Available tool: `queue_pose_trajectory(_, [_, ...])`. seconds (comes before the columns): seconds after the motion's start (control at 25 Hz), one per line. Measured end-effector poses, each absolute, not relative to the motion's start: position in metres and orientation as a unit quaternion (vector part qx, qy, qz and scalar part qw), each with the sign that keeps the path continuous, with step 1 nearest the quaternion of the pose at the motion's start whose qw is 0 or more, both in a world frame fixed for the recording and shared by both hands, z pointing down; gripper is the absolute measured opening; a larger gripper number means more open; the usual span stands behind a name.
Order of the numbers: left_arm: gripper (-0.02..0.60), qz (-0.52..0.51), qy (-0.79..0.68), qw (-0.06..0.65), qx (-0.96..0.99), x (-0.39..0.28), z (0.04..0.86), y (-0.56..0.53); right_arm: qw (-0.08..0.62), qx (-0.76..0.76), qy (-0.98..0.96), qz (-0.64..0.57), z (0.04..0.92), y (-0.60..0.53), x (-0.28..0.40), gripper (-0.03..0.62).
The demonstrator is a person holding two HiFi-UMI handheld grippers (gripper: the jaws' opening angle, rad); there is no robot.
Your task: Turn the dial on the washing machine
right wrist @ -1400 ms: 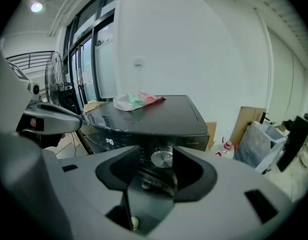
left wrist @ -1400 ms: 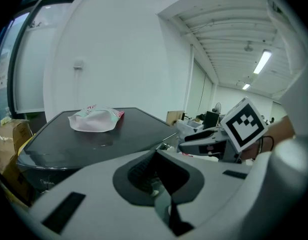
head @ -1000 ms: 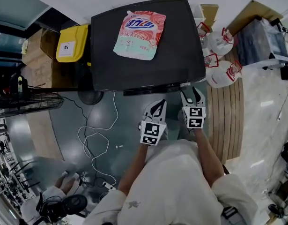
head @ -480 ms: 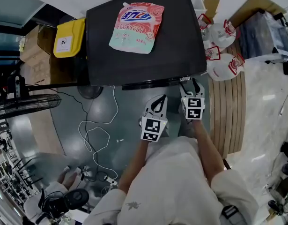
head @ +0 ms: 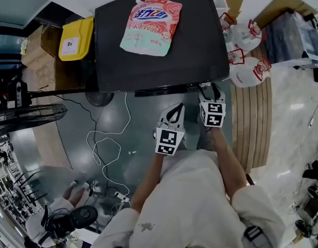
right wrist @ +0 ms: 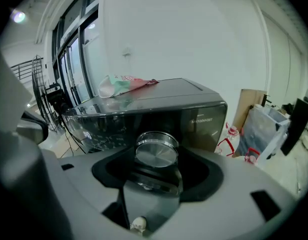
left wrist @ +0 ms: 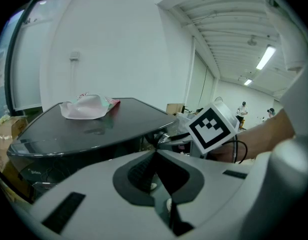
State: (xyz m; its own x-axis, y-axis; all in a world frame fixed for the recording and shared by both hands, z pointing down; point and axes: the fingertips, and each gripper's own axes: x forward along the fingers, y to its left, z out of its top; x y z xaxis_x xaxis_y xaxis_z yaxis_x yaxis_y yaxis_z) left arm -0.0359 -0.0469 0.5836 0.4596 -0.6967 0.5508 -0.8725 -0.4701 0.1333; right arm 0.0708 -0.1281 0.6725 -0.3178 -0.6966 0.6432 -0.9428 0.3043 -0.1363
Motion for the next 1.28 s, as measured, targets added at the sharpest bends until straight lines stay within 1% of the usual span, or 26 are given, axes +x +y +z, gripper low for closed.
queue_pose_trajectory(0.32, [0.014, 0.217, -0.474, 0.205, 0.829, -0.0373, 0.5849, -0.0439, 0.229, 0.532, -0.770, 0.268, 0.6711, -0.1285, 0.0698, 0.276])
queue_pose_trajectory(0.72, [0.014, 0.217, -0.470, 0.203, 0.831, -0.0321, 0.5868, -0.0464, 0.195, 0.523, -0.771, 0.307, 0.6724, -0.1296, 0.0713, 0.276])
queue_pose_trajectory(1.28, [0.014, 0.214, -0.466, 0.204, 0.834, -0.0288, 0.5874, -0.0487, 0.131, 0.504, -0.767, 0.374, 0.6714, -0.1297, 0.0721, 0.276])
